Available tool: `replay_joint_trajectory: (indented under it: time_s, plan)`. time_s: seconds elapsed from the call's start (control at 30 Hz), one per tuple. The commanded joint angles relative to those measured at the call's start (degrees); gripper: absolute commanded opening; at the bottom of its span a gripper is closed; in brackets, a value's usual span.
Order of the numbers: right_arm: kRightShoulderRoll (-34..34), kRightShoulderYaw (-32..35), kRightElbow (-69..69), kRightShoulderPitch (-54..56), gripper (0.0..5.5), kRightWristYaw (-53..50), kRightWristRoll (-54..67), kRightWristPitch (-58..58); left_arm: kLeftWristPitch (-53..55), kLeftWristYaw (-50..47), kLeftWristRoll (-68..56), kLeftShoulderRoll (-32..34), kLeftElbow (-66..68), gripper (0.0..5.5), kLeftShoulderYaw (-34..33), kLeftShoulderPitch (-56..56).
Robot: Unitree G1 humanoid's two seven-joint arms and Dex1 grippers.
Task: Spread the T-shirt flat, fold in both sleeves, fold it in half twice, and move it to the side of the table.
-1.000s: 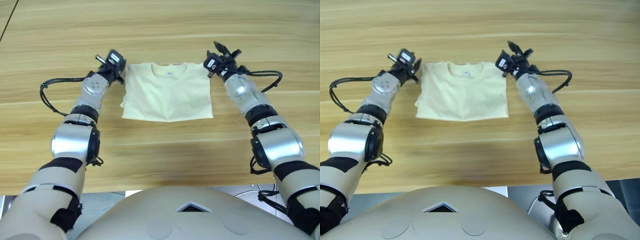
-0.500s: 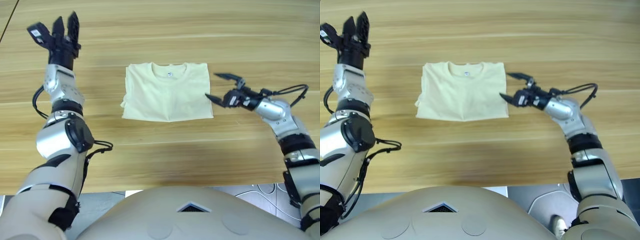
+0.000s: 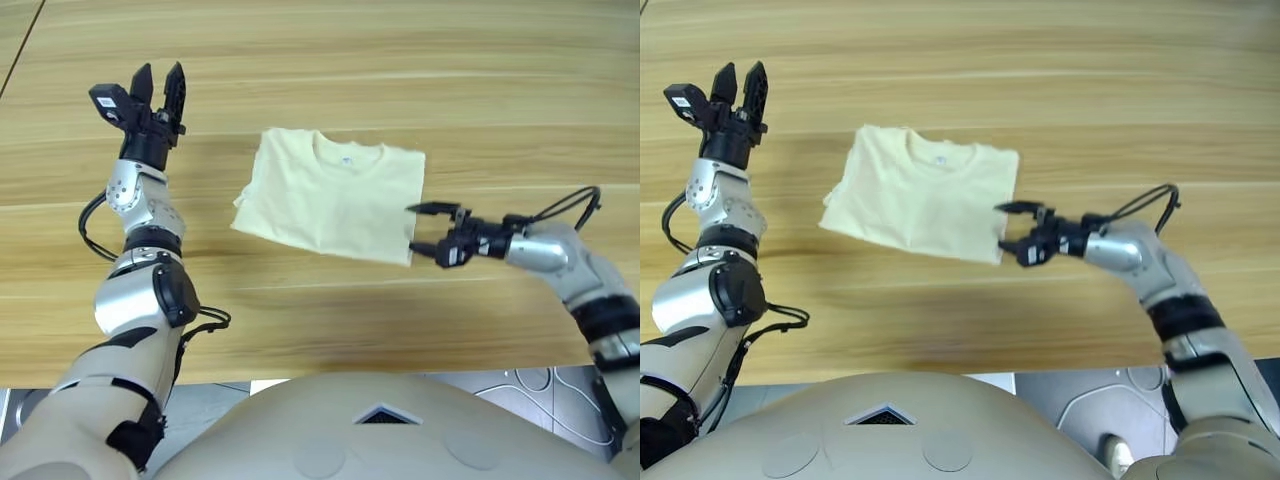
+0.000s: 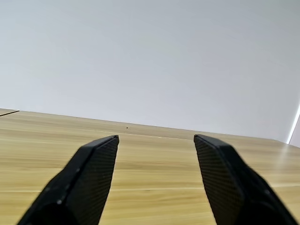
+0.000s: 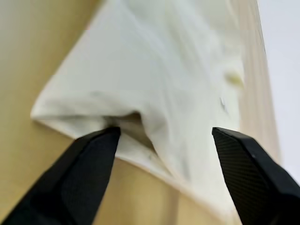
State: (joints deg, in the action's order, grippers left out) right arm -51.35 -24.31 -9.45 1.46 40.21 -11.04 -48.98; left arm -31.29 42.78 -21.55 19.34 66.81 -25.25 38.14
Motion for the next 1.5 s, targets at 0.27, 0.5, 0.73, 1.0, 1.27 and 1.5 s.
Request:
replay_joint_trajectory:
  time_s: [0.27, 0.5, 0.73, 1.0, 1.27, 1.5]
  plan:
    - [-8.0, 0.1, 23.9, -4.3, 3.65, 5.2, 27.8, -2.0, -2.6, 0.1, 1.3, 0.1, -1.8, 2.99, 1.4, -0.7]
    - [23.0, -4.7, 7.8, 19.7, 3.65, -3.4, 7.6, 16.6, -5.7, -0.2, 1.6, -1.3, -3.3, 2.99, 2.3, -1.5]
    - [42.7, -15.3, -23.5, 34.8, 3.65, -19.0, -18.4, 18.1, -7.5, -6.2, 2.2, -1.9, -2.8, 2.99, 1.9, -0.7]
    - [52.8, -20.1, -58.1, 44.4, 3.65, -35.4, -29.2, 20.2, -7.4, -11.9, 2.1, -3.5, -2.3, 2.99, 1.6, 0.2]
    - [55.9, -8.5, -68.6, 46.9, 3.65, -42.6, -20.3, 30.6, -8.0, -12.2, 3.0, -5.1, -2.7, 2.99, 3.0, -0.2]
    - [54.2, 3.8, -69.4, 48.5, 3.65, -49.9, -12.9, 41.4, -9.7, -11.9, 3.7, -6.2, -3.9, 2.99, 4.3, -1.4]
